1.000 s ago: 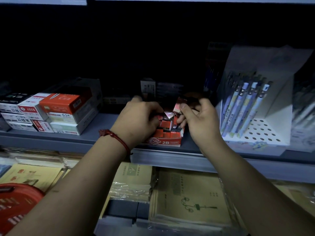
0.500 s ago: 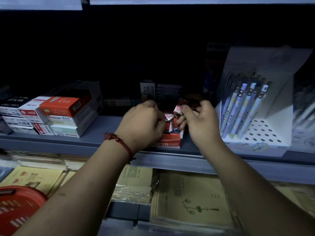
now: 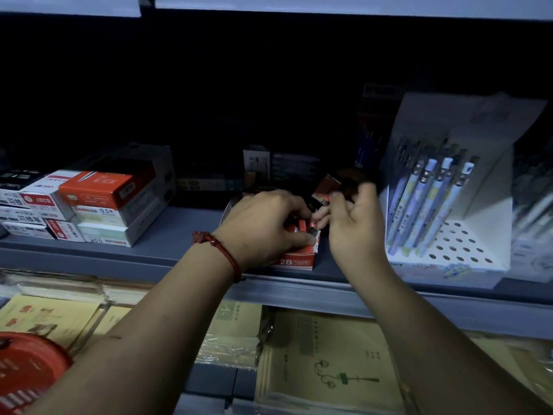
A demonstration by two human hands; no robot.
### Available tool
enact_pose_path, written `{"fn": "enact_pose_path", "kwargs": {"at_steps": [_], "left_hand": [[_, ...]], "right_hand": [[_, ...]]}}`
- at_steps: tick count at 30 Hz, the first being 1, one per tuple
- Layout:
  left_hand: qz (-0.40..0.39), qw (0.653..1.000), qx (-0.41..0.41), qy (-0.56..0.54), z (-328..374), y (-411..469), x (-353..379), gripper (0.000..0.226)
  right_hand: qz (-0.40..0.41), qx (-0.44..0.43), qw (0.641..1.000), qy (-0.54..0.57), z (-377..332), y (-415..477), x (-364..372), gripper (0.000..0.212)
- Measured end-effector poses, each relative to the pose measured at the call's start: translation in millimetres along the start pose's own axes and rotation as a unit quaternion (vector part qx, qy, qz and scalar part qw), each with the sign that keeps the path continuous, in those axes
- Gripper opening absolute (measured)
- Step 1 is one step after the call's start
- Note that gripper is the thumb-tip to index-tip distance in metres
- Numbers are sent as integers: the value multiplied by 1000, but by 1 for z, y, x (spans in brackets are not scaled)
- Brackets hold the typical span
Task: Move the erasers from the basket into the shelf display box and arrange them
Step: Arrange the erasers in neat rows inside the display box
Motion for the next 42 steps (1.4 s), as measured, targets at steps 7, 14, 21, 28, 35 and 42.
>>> {"fn": "enact_pose_path", "kwargs": {"at_steps": [7, 14, 21, 28, 35, 42], "left_hand": [[-43, 998, -8, 51, 3, 6, 4, 55], [-4, 999, -45, -15, -7, 3, -2, 60], [200, 972, -57, -108, -23, -35, -55, 57], [189, 975, -114, -17, -44, -47, -55, 65], [199, 964, -141, -110, -60, -50, -54, 69], [208, 949, -167, -165, -73, -55, -55, 71]], "right_hand": [[-3, 9, 1000, 4, 3, 0, 1, 8], [8, 7, 999, -49, -1, -1, -2, 15], [-42, -12, 997, -71, -7, -5, 4, 8], [-119, -37, 970, -207, -8, -6, 22, 14], [-121, -68, 950, -280, -14, -5, 24, 9], [-162, -73, 932, -316, -7, -2, 33, 12]]}}
Point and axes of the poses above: each hand's wrist, its own y-axis towards the middle knuckle, its own x-axis out of the palm, z = x × y, the point moved 10 cm from there along y, towards the middle knuckle, and after that the axes turned 4 degrees about -y, right-handed, at the moved point
